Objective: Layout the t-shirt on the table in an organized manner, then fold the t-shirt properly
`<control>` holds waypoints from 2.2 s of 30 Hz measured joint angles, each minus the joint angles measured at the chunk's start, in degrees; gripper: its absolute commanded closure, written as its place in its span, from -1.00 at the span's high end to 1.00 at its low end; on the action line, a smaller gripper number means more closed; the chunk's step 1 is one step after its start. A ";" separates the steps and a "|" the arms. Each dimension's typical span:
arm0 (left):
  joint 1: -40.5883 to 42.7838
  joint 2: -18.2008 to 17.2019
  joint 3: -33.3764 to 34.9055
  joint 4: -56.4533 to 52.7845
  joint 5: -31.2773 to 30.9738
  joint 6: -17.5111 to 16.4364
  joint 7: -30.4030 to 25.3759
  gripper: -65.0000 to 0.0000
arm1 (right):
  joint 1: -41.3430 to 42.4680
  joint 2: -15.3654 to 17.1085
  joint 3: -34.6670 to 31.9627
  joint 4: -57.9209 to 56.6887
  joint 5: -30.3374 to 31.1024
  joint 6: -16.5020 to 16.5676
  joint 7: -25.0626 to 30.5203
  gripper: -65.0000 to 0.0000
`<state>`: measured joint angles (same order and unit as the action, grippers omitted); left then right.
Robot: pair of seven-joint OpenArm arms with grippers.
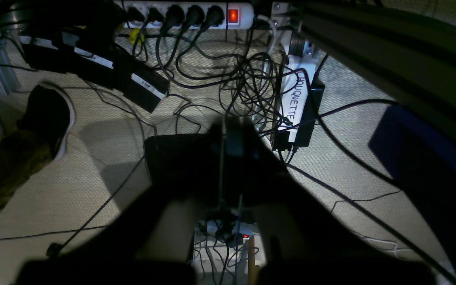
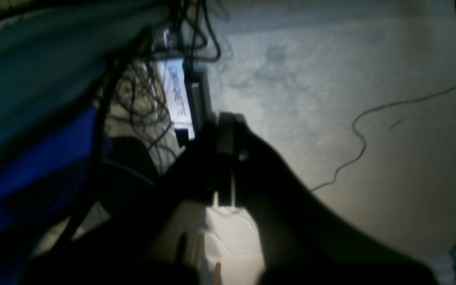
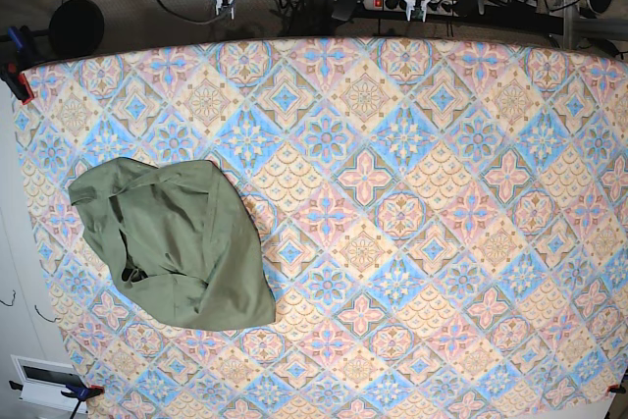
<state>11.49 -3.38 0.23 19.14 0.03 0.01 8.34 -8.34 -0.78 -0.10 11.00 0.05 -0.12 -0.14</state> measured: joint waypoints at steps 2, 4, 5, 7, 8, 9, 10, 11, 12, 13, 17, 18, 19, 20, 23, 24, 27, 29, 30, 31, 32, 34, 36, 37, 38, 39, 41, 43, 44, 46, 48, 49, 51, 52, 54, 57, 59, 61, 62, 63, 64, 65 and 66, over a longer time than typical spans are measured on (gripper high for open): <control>0.02 -0.98 0.02 0.00 0.00 0.00 0.00 -0.99 | -0.11 0.15 0.00 0.00 0.00 0.02 0.13 -1.00; 0.13 -1.60 0.04 0.00 -0.15 -0.22 0.00 -0.99 | -1.44 0.17 0.00 0.26 0.02 0.04 0.61 -1.00; 0.15 -1.99 0.04 0.02 -0.28 -0.17 0.00 -1.00 | -2.45 0.15 0.00 0.28 0.02 0.02 0.50 -1.00; 0.98 -3.21 0.04 0.79 -0.39 -0.17 -0.44 -1.00 | -4.55 0.20 0.00 0.52 0.00 0.02 -0.07 -1.00; 1.84 -3.93 0.04 1.95 -0.37 -0.11 -0.15 -1.00 | -5.95 0.24 0.00 1.55 0.00 0.02 -0.76 -1.00; 3.30 -4.37 0.04 4.20 -0.39 0.00 0.24 -1.00 | -7.67 0.55 0.00 3.32 0.20 0.15 -0.94 -1.00; 5.16 -4.94 0.04 7.13 -0.15 0.24 0.07 -1.00 | -9.22 1.22 0.00 5.31 0.00 0.61 -0.83 -1.00; 6.78 -5.35 0.04 9.57 0.02 0.17 -0.13 -1.00 | -10.16 1.99 0.00 7.28 0.13 0.50 -1.29 -1.00; 8.41 -5.66 0.04 12.00 -0.02 0.13 0.44 -1.00 | -10.99 2.91 0.00 9.29 0.04 0.22 -1.05 -1.00; 9.64 -6.19 0.04 13.86 0.00 -0.02 0.37 -1.00 | -11.72 3.89 0.00 10.86 0.09 0.11 -0.66 -1.00; 14.40 -7.43 0.04 21.31 -0.04 0.15 0.63 -1.00 | -15.19 5.49 0.33 18.27 0.15 -0.52 0.66 -1.00; 15.58 -7.63 0.48 23.02 -0.04 -0.13 0.42 -1.00 | -16.90 4.81 0.31 20.02 0.20 -0.17 0.42 -1.00; 16.65 -8.00 1.57 24.79 -0.42 -0.15 0.20 -1.00 | -18.80 4.35 0.26 21.62 0.33 0.07 0.13 -1.00; 17.62 -8.66 3.06 26.29 -0.42 -0.15 0.31 -1.00 | -20.55 3.78 0.13 23.02 0.33 0.33 -0.15 -1.00; 21.70 -11.41 7.78 31.39 -0.70 -0.04 0.55 -1.00 | -25.22 3.39 1.07 27.50 0.15 1.11 -1.38 -1.00; 23.41 -12.24 8.92 33.59 -1.95 0.07 0.85 -1.00 | -26.23 3.67 2.82 28.89 0.11 0.83 -1.46 -1.00; 27.80 -14.64 11.08 40.76 -6.95 0.00 1.38 -1.00 | -27.78 5.20 8.13 35.17 0.24 -0.33 -0.59 -1.00; 29.57 -15.72 11.45 44.72 -10.43 -0.15 1.27 -1.00 | -29.03 5.62 9.51 39.50 0.35 -0.13 0.31 -1.00; 30.34 -16.31 11.43 46.64 -11.82 -0.22 0.81 -1.00 | -29.88 5.55 9.68 41.29 0.26 -0.24 0.74 -1.00; 30.97 -16.85 11.43 48.33 -12.94 -0.17 0.59 -1.00 | -30.95 5.40 9.79 42.86 0.39 -0.13 0.31 -1.00; 31.76 -17.51 11.32 50.16 -14.01 0.02 0.92 -1.00 | -32.44 5.16 9.79 44.52 0.28 0.42 -0.17 -1.00; 34.14 -19.47 11.04 54.97 -15.54 0.26 3.26 -1.00 | -35.82 4.28 9.73 47.56 0.31 0.28 -0.90 -1.00; 36.61 -21.29 10.95 60.26 -16.96 0.35 5.68 -1.00 | -38.73 4.15 9.62 51.28 0.22 0.37 -1.49 -1.00; 37.79 -21.88 10.80 62.79 -17.22 0.48 5.70 -1.00 | -39.63 4.31 9.97 53.33 0.63 0.22 -1.49 -1.00; 38.80 -22.49 10.82 65.33 -17.66 0.44 5.66 -1.00 | -40.26 4.52 10.54 55.32 2.10 0.26 -1.22 -1.00; 39.60 -23.04 10.86 67.69 -17.94 0.15 5.60 -1.00 | -40.68 4.76 11.04 57.46 4.24 0.13 -0.92 -1.00; 41.40 -23.65 10.91 72.57 -17.92 0.24 5.20 -1.00 | -42.16 5.16 11.23 61.59 9.05 0.00 -0.11 -1.00; 43.25 -24.35 10.88 76.89 -17.90 0.24 5.44 -1.00 | -44.54 5.20 11.23 65.35 12.87 0.20 -0.04 -1.00; 44.30 -24.61 10.84 79.01 -17.90 0.28 5.75 -1.00 | -46.23 5.11 11.26 67.34 14.45 -0.02 -0.94 -1.00; 46.62 -25.05 9.97 83.23 -17.90 0.33 6.14 -1.00 | -49.51 4.57 11.30 71.63 15.93 -0.04 -2.69 -1.00; 48.37 -25.18 8.35 86.84 -17.92 0.24 5.68 -1.00 | -51.08 4.87 11.98 76.28 16.74 0.42 -5.14 -1.00; 48.87 -25.18 7.72 88.35 -17.90 0.24 5.92 -1.00 | -51.23 5.03 12.83 78.64 16.85 0.31 -6.51 -1.00; 49.53 -25.18 6.45 91.62 -17.86 0.85 6.10 -1.00 | -51.43 5.75 14.32 83.38 16.85 0.02 -6.82 -1.00; 49.66 -25.18 5.75 93.22 -17.97 0.59 5.97 -1.00 | -51.58 6.05 15.04 85.77 16.83 0.02 -7.32 -1.00; 49.66 -25.18 4.52 96.10 -17.90 0.59 5.75 -1.00 | -52.54 5.97 15.96 89.79 16.90 0.00 -8.46 -1.00; 48.98 -25.20 3.37 96.96 -17.88 0.31 5.75 -1.00 | -53.31 5.40 16.24 94.57 16.90 -0.09 -11.74 -1.00; 47.15 -25.20 3.28 96.59 -17.88 0.74 6.93 -1.00 | -53.05 5.55 16.24 96.91 16.94 0.33 -12.63 -1.00; 44.98 -25.20 3.08 96.89 -17.99 0.59 6.23 -1.00 | -52.37 5.79 16.24 98.51 16.94 0.20 -13.25 -1.00; 44.33 -25.20 2.99 97.68 -18.08 0.61 6.01 -1.00 | -52.33 6.03 16.24 98.92 16.90 0.17 -14.08 -1.00; 43.93 -25.27 2.99 98.38 -18.08 0.59 5.88 -1.00 | -52.43 6.21 16.24 99.23 16.90 0.20 -14.23 -1.00; 43.60 -25.24 2.99 98.77 -18.05 0.59 6.01 -1.00 | -52.57 6.43 16.37 99.49 16.94 0.22 -14.58 -1.00; 43.10 -25.22 3.06 98.95 -18.05 0.61 6.08 -1.00 | -52.70 6.56 16.65 99.82 16.92 0.31 -14.58 -1.00; 42.47 -25.20 3.23 98.95 -18.03 0.61 6.14 -1.00 | -52.68 6.62 17.05 100.04 16.94 0.26 -14.45 -1.00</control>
<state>53.95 -28.58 3.46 118.08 -18.00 0.62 14.48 -61.01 5.85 16.95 111.04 16.99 0.14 -14.59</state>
